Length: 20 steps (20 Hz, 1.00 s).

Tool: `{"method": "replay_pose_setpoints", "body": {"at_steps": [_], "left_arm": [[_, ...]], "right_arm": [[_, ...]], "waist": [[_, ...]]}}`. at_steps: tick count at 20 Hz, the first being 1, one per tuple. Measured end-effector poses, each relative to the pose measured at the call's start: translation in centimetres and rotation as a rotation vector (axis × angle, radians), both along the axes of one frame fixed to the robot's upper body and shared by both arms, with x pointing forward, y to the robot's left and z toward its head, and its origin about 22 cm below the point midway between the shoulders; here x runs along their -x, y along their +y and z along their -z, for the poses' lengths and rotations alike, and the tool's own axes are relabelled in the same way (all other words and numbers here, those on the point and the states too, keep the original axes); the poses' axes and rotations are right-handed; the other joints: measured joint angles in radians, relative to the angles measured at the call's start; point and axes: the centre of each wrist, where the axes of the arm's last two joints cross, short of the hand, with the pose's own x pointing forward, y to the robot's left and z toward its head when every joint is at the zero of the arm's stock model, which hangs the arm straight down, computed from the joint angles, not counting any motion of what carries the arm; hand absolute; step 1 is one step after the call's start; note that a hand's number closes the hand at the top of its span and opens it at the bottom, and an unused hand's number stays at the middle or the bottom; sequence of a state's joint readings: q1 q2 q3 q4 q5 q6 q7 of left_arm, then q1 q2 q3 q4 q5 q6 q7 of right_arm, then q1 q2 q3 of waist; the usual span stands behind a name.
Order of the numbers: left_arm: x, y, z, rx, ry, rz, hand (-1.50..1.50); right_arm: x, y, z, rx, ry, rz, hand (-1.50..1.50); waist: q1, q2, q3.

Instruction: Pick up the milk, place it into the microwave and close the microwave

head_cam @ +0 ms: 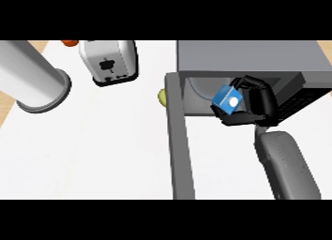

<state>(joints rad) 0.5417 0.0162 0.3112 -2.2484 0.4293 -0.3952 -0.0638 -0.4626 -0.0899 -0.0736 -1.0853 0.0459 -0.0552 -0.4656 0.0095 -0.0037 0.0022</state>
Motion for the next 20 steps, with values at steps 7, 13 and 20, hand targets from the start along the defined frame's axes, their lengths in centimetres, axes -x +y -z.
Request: {"method": "replay_pose_setpoints", "body": {"at_steps": [7,13,20], "left_arm": [[-0.6,-0.1,0.1,-0.005,-0.005,0.025,-1.5],[-1.3,-0.2,0.2,-0.003,-0.021,0.055,-1.5],[-2.7,-0.4,0.3,-0.002,-0.028,0.097,-1.5]], "right_arm": [[-1.1,-0.2,0.6,0.011,-0.088,0.038,1.5],[-1.3,-0.7,1.0,0.047,-0.156,0.074,1.5],[-1.1,-1.6,1.3,0.135,-0.259,0.142,1.5]], "waist": [[-0.011,-0.018,0.008],[0.004,-0.018,0.012],[0.029,-0.009,0.013]]}}
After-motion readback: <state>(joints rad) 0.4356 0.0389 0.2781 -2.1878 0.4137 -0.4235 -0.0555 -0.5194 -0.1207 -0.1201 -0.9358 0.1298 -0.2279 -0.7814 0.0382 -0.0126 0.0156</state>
